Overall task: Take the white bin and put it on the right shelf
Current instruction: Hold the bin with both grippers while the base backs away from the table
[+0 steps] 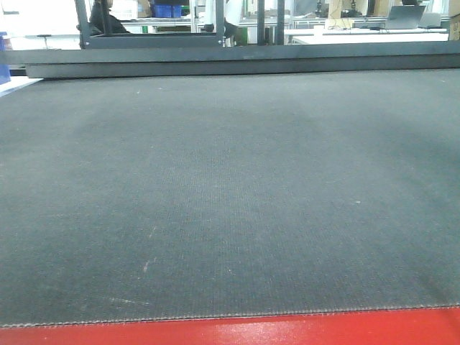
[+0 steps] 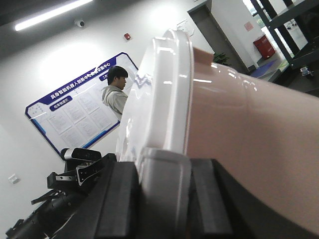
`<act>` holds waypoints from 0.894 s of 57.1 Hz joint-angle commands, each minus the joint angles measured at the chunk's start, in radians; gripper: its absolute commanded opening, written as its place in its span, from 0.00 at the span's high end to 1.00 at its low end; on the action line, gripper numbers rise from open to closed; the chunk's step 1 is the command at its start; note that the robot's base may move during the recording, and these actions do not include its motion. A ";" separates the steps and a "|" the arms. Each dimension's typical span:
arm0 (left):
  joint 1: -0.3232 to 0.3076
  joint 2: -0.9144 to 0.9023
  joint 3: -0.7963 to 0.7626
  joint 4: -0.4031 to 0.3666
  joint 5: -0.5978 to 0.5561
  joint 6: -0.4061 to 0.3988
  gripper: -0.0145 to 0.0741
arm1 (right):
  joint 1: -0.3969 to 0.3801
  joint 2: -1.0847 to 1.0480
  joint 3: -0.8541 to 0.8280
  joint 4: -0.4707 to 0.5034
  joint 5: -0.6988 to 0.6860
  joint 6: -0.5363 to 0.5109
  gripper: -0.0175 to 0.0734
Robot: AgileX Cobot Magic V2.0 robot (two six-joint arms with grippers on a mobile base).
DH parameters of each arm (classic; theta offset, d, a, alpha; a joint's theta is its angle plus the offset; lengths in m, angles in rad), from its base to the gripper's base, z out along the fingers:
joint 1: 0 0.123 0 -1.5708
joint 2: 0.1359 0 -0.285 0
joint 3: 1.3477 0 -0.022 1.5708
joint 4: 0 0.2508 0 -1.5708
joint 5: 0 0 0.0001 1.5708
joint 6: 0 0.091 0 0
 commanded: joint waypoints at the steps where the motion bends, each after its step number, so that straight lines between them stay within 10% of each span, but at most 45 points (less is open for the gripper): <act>1: -0.064 -0.063 -0.039 -0.048 0.287 0.026 0.98 | 0.042 -0.041 -0.035 0.151 0.244 -0.010 0.73; 51: -0.064 -0.063 -0.039 -0.048 0.287 0.026 0.98 | 0.042 -0.041 -0.035 0.151 0.242 -0.010 0.73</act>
